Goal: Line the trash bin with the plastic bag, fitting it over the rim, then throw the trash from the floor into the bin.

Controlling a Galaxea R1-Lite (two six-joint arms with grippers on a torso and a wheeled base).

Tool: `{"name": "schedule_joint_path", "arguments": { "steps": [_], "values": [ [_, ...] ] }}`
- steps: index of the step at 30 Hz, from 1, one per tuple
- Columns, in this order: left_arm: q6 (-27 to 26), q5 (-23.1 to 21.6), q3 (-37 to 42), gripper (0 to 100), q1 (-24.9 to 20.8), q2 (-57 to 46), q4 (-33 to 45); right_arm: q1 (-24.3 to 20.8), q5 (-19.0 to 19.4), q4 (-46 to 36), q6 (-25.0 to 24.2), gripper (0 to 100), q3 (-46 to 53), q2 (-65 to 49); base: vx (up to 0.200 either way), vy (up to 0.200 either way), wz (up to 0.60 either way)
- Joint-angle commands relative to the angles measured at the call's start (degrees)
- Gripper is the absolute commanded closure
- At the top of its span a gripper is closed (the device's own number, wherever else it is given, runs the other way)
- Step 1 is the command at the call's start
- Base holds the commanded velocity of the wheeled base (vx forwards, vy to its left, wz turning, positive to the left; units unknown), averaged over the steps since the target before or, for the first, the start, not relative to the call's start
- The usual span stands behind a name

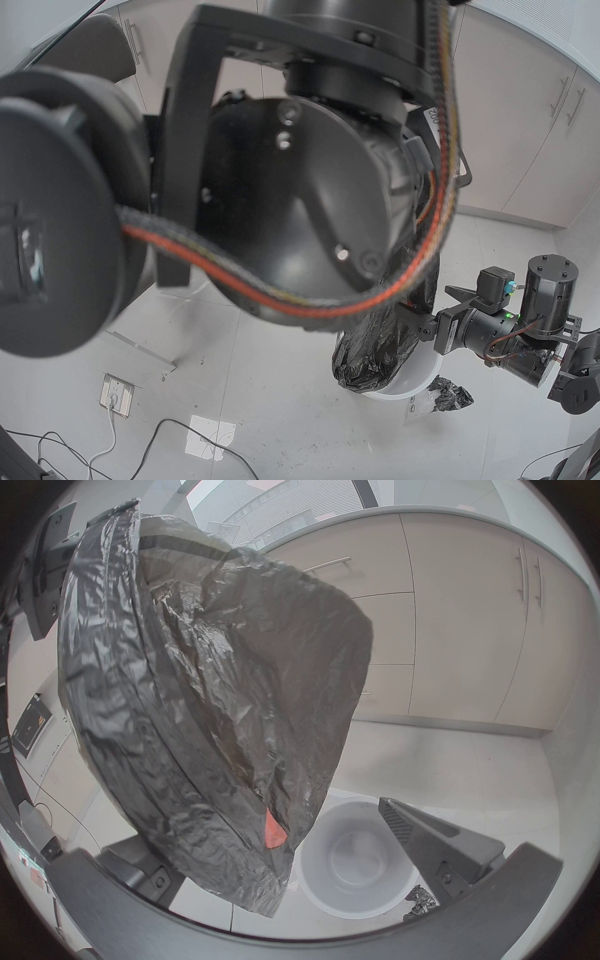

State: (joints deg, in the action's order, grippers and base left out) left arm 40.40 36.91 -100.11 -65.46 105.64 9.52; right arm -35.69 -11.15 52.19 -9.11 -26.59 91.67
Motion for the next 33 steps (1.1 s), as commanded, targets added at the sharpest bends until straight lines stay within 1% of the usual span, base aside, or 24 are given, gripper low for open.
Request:
{"name": "schedule_joint_path", "arguments": {
  "steps": [1,2,6,10,11,12,17,22,31,33],
  "values": [
    [0.0,0.0,0.0,100,-0.2,0.4,0.0,-0.6,-0.3,0.0,0.1,0,-0.4,1.0,0.0,0.0,0.0],
    [0.1,0.0,0.0,100,-0.2,0.4,0.0,-1.0,-0.9,0.0,0.2,0,-0.4,1.4,0.0,0.0,0.0],
    [0.2,0.0,0.1,100,-0.2,0.8,0.0,-1.0,-1.4,0.0,0.1,0,-0.7,2.6,0.0,0.0,0.0],
    [0.2,0.0,0.2,100,-0.2,0.8,0.1,-0.2,-6.0,0.3,0.1,0,-2.0,3.9,0.0,0.0,0.0],
    [0.2,0.0,0.2,100,-0.2,0.8,0.1,-0.1,-6.6,0.6,0.1,0,-2.1,3.9,0.0,0.0,0.0],
    [0.2,0.0,0.3,100,-0.2,0.9,0.1,0.0,-6.8,1.2,0.1,100,-2.1,3.8,0.0,0.0,0.0],
    [0.2,-0.1,0.9,100,-0.4,0.8,0.0,0.1,-7.2,4.1,0.2,100,-1.6,3.4,0.0,0.0,0.0],
    [-0.1,0.1,1.5,100,-0.5,0.9,-0.1,0.3,-7.2,4.3,0.1,100,-1.3,2.2,0.0,0.0,0.0],
    [0.0,0.2,2.5,100,-0.5,0.9,-0.1,0.3,-7.0,4.2,0.3,100,1.8,-3.5,0.0,0.0,0.0],
    [-0.1,0.4,3.3,100,-0.5,0.9,-0.1,0.5,-6.9,3.5,2.4,100,4.8,-6.9,0.0,0.0,0.0]
  ]
}}
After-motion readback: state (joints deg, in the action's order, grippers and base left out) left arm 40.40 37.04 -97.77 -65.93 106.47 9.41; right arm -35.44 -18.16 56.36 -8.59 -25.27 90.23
